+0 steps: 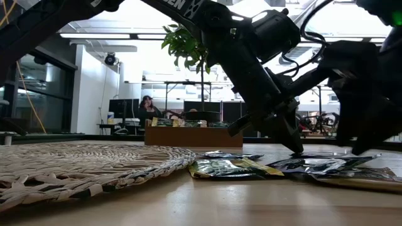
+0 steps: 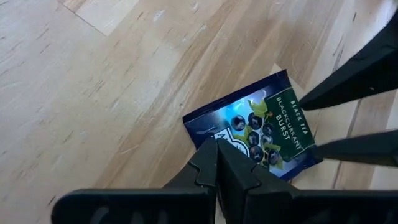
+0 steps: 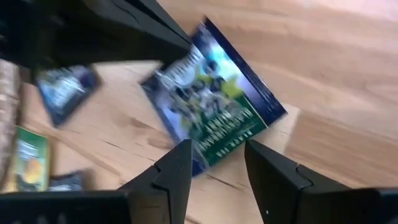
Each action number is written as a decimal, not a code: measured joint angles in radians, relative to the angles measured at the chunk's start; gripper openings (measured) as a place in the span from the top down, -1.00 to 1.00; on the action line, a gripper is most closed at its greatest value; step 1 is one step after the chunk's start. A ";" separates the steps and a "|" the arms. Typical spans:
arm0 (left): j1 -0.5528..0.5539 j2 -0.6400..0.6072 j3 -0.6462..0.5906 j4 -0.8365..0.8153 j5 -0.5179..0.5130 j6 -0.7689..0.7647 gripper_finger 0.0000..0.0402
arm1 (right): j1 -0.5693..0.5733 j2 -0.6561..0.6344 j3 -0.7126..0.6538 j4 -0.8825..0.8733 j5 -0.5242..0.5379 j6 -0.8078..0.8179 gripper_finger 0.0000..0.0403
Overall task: Pick & Place Tea
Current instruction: Put the blue tea bag into the right section of the wooden organizer
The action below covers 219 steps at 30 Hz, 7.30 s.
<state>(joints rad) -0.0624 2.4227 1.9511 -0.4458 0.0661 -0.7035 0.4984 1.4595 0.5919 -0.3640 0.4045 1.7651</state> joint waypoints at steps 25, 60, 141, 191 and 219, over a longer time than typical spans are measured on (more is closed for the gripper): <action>0.003 0.000 -0.001 -0.004 0.020 0.030 1.00 | 0.007 0.041 0.000 0.027 0.023 -0.029 0.99; 0.163 -0.317 -0.005 -0.379 0.046 0.470 0.92 | -0.077 -0.218 0.125 -0.285 0.032 -0.501 1.00; 0.053 -1.275 -1.495 1.102 0.220 -0.012 0.92 | -0.937 0.505 1.144 -0.667 -0.349 -2.215 1.00; 0.055 -1.275 -1.494 1.101 0.266 -0.005 0.92 | -0.937 0.552 1.143 -0.687 -0.307 -2.084 0.99; 0.055 -1.275 -1.494 0.977 0.279 0.001 0.92 | -0.870 0.518 1.144 -0.716 -0.368 -1.862 0.19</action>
<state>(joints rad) -0.0071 1.1481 0.4568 0.5313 0.3451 -0.7030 -0.3712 1.9772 1.7355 -1.0802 0.0364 -0.0969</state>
